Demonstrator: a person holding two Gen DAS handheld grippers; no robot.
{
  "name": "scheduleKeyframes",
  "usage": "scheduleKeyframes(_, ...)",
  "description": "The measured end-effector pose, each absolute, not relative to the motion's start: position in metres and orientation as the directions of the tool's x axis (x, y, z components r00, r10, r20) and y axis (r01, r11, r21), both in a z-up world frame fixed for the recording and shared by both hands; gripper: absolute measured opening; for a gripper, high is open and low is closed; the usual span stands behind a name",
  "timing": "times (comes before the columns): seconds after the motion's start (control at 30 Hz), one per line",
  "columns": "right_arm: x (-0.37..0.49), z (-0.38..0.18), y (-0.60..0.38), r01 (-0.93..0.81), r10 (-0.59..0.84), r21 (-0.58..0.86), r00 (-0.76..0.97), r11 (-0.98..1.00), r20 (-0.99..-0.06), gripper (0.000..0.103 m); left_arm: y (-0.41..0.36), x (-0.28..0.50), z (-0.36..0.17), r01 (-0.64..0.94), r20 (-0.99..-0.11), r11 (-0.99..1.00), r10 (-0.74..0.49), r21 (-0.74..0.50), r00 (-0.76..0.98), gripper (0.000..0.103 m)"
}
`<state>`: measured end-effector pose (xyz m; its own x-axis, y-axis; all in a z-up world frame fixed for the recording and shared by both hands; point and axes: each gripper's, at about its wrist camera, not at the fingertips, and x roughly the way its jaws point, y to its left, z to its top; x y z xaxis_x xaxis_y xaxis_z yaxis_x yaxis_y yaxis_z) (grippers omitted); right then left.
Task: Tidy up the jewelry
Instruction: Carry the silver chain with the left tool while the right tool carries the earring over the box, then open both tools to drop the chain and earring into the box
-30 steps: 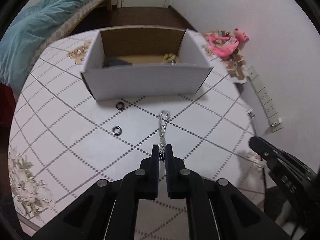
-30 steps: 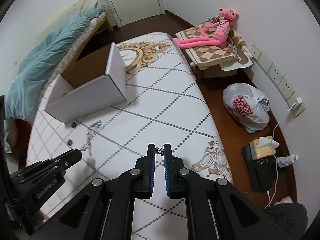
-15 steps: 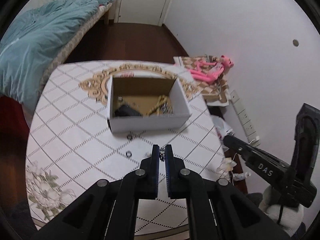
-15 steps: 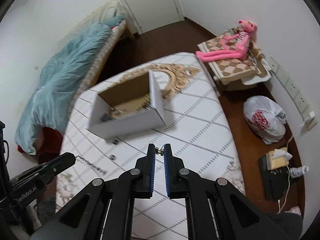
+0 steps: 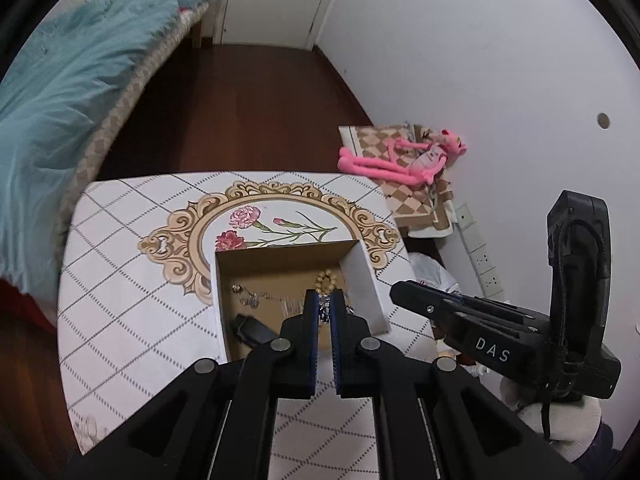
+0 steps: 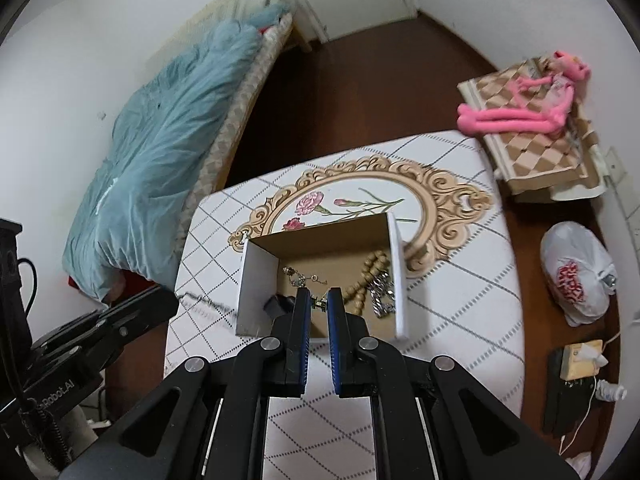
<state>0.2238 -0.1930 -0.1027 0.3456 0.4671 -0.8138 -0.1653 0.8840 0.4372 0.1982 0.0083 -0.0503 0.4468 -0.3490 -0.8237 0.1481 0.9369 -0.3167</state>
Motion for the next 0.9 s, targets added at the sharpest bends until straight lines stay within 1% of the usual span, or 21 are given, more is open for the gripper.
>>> scheduleKeyframes(0.27,0.27,-0.145,-0.176,-0.141,0.458,0.436,0.236,0.889,-0.857,0.009,0.009,0.246,-0.093,0.121,-0.871,0.939,-0.345,-0.323,0.35,0.003)
scheduleKeyframes(0.37,0.28,-0.159,-0.17,-0.141,0.46,0.44,0.193,0.887,-0.867,0.009,0.013,0.257,-0.102,0.083,-0.888,0.948,-0.318,-0.308,0.333,0.004)
scheduleKeyframes(0.43,0.286,-0.166,-0.167,-0.136,0.463,0.445,0.168,0.885,-0.87,0.009,0.017,0.263,-0.105,0.056,-0.893,0.95,-0.308,-0.308,0.328,0.008)
scheduleKeyframes(0.5,0.292,-0.171,-0.163,-0.136,0.464,0.447,0.148,0.884,-0.873,0.01,0.02,0.269,-0.109,0.029,-0.907,0.959,-0.276,-0.282,0.317,0.01)
scheduleKeyframes(0.57,0.296,-0.175,-0.162,-0.127,0.458,0.444,0.131,0.887,-0.879,0.01,0.023,0.271,-0.11,0.008,-0.918,0.97,-0.232,-0.242,0.322,0.019)
scheduleKeyframes(0.6,0.297,-0.175,-0.162,-0.119,0.46,0.446,0.13,0.887,-0.879,0.012,0.025,0.271,-0.11,0.002,-0.918,0.973,-0.22,-0.232,0.331,0.038)
scheduleKeyframes(0.63,0.298,-0.175,-0.163,-0.116,0.459,0.446,0.131,0.887,-0.879,0.017,0.028,0.27,-0.109,-0.003,-0.916,0.974,-0.211,-0.226,0.341,0.067)
scheduleKeyframes(0.67,0.298,-0.175,-0.163,-0.117,0.454,0.441,0.134,0.89,-0.881,0.032,0.03,0.268,-0.108,-0.011,-0.915,0.978,-0.192,-0.21,0.356,0.08)
scheduleKeyframes(0.7,0.297,-0.173,-0.164,-0.117,0.447,0.434,0.142,0.893,-0.883,0.049,0.033,0.267,-0.107,-0.015,-0.912,0.979,-0.183,-0.203,0.366,0.088)
scheduleKeyframes(0.73,0.297,-0.173,-0.164,-0.12,0.449,0.434,0.144,0.893,-0.882,0.054,0.035,0.264,-0.106,-0.019,-0.911,0.981,-0.171,-0.192,0.376,0.088)
scheduleKeyframes(0.77,0.297,-0.172,-0.164,-0.124,0.446,0.431,0.145,0.894,-0.883,0.056,0.037,0.263,-0.106,-0.024,-0.913,0.984,-0.157,-0.179,0.378,0.088)
scheduleKeyframes(0.87,0.294,-0.167,-0.166,-0.119,0.43,0.415,0.169,0.902,-0.887,0.056,0.042,0.256,-0.106,-0.044,-0.915,0.986,-0.131,-0.159,0.382,0.088)
scheduleKeyframes(0.9,0.293,-0.165,-0.167,-0.119,0.413,0.397,0.182,0.91,-0.892,0.056,0.043,0.254,-0.107,-0.05,-0.916,0.988,-0.117,-0.148,0.384,0.09)
